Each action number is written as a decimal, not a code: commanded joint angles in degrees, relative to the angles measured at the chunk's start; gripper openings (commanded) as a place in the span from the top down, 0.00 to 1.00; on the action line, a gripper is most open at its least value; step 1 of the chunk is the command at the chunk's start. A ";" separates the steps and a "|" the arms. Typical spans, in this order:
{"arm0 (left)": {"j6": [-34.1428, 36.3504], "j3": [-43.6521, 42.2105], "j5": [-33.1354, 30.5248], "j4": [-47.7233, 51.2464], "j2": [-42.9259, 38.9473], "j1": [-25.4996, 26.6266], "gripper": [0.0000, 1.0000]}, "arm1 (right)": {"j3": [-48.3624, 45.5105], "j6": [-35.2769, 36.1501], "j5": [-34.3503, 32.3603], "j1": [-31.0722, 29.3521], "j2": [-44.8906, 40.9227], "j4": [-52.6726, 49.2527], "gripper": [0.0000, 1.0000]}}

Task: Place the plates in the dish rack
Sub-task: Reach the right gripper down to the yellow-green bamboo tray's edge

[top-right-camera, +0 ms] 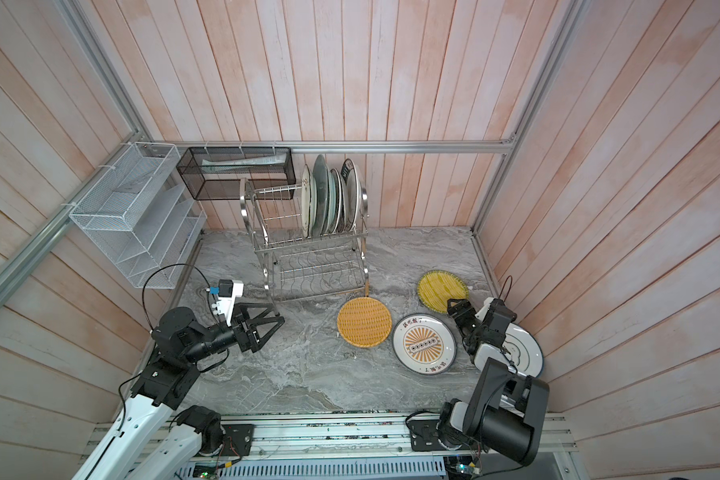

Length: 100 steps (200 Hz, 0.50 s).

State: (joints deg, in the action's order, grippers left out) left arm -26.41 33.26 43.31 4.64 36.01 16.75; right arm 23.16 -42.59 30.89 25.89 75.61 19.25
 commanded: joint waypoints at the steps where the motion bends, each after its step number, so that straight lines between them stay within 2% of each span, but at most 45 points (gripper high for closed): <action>1: -0.40 -0.76 1.60 -1.90 0.02 -0.69 0.00 | 0.92 -2.59 3.91 0.33 2.97 5.25 0.17; 100: -0.28 -1.05 -0.03 -1.65 0.34 -1.79 0.00 | 2.39 -9.05 5.54 1.02 14.94 15.26 0.25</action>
State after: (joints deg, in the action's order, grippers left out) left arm -26.61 33.08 43.46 4.23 36.38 15.51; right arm 23.79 -49.21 35.33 26.50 88.29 30.13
